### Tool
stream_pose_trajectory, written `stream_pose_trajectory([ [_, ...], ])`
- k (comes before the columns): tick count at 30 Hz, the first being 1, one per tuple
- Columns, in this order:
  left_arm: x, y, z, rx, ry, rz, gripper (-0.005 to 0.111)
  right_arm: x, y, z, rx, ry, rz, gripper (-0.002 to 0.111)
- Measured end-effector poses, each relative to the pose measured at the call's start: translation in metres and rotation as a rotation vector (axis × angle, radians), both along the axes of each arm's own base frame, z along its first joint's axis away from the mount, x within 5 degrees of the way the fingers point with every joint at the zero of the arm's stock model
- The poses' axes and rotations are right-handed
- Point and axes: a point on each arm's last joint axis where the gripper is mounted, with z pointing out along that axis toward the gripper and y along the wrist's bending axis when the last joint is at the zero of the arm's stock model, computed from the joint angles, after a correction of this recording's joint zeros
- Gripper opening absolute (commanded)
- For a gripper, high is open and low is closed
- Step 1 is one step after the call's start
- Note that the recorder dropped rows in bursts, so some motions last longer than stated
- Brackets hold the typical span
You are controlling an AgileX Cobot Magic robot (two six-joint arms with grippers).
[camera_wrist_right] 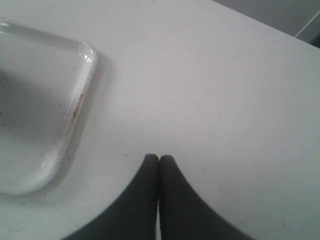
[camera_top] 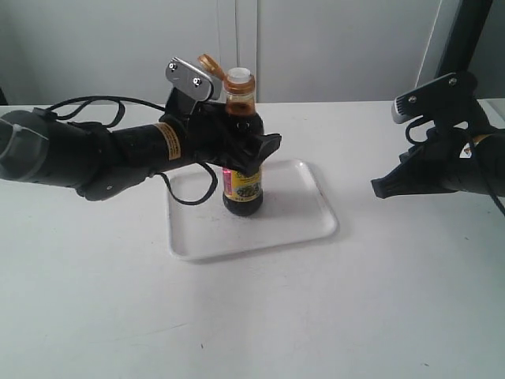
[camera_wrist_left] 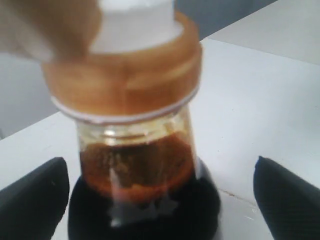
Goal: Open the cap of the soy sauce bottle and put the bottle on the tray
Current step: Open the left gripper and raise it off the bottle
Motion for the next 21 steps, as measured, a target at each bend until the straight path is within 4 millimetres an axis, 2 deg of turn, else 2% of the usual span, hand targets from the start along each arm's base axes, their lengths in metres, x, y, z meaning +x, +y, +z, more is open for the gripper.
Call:
stream_pose_trajectory([
  [13,-0.011,0.008,0.042,0.005,-0.058,0.005,0.1,0.0,0.0,0.0,0.0,0.0,0.0,0.0],
  [21,-0.016,0.012,0.061,-0.008,-0.089,0.015,0.1,0.0,0.0,0.0,0.0,0.0,0.0,0.0],
])
